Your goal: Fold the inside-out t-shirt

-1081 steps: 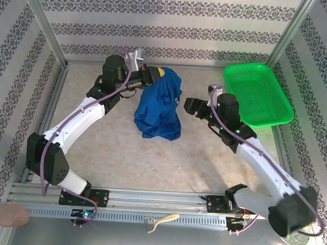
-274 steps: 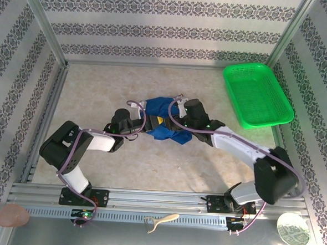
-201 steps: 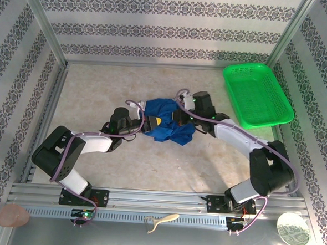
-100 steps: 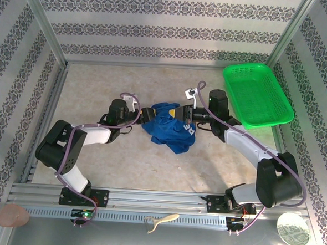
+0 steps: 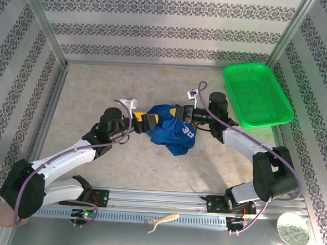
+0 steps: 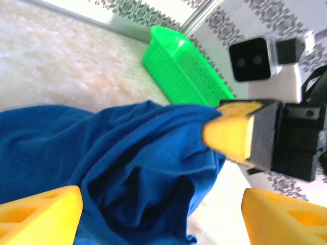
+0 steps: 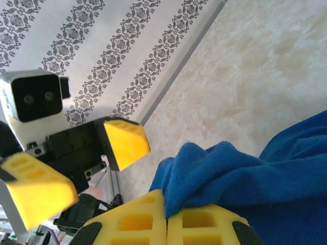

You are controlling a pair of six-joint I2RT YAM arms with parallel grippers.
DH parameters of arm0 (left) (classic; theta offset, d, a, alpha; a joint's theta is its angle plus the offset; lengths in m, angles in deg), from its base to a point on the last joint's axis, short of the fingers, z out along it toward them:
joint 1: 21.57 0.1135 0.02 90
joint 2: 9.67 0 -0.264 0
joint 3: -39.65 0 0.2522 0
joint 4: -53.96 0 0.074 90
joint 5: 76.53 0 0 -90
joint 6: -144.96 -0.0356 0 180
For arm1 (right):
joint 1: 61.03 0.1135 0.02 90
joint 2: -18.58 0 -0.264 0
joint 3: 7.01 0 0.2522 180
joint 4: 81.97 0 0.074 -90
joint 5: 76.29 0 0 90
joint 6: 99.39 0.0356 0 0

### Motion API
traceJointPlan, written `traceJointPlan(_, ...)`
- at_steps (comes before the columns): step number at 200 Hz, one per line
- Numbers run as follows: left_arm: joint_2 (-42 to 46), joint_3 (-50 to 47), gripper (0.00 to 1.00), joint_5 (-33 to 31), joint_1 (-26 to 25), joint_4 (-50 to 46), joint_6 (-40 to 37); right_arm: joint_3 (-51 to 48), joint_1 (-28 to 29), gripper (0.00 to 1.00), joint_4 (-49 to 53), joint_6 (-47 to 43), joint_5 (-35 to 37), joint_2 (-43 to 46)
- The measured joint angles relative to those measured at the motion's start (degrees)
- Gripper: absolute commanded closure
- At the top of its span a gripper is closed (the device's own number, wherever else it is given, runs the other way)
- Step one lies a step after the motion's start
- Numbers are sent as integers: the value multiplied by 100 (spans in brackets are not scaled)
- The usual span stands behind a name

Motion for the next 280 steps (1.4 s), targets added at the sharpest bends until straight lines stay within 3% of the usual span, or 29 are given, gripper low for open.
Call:
traceJointPlan(53,-304,282,28,-802,-249,-876,-728,-42,0,100,-105,63,42,-2)
traceJointPlan(119,-802,1117,39,-918,-256,-1300,-1519,-48,0,100,-133,87,59,-31)
traceJointPlan(180,-1261,1443,40,-785,-319,-1611,-1971,-46,0,100,-151,162,59,-39)
traceJointPlan(216,-1635,1829,34,-623,-330,-1698,-2157,-46,0,100,-166,184,68,-39)
traceJointPlan(228,-1722,1943,45,-573,-330,-1711,-2179,-46,0,100,-166,188,85,-39)
traceJointPlan(243,-1840,2085,78,-514,-332,-1729,-2229,-46,0,100,-166,188,101,-39)
traceJointPlan(256,-1917,2188,100,-466,-334,-1738,-2267,-48,-2,100,-166,188,103,-39)
traceJointPlan(277,-1932,2347,100,-437,-334,-1886,-2306,-50,-48,100,-170,186,122,-52)
traceJointPlan(280,-1932,2371,100,-428,-332,-1904,-2306,-50,-66,96,-175,186,125,-63)
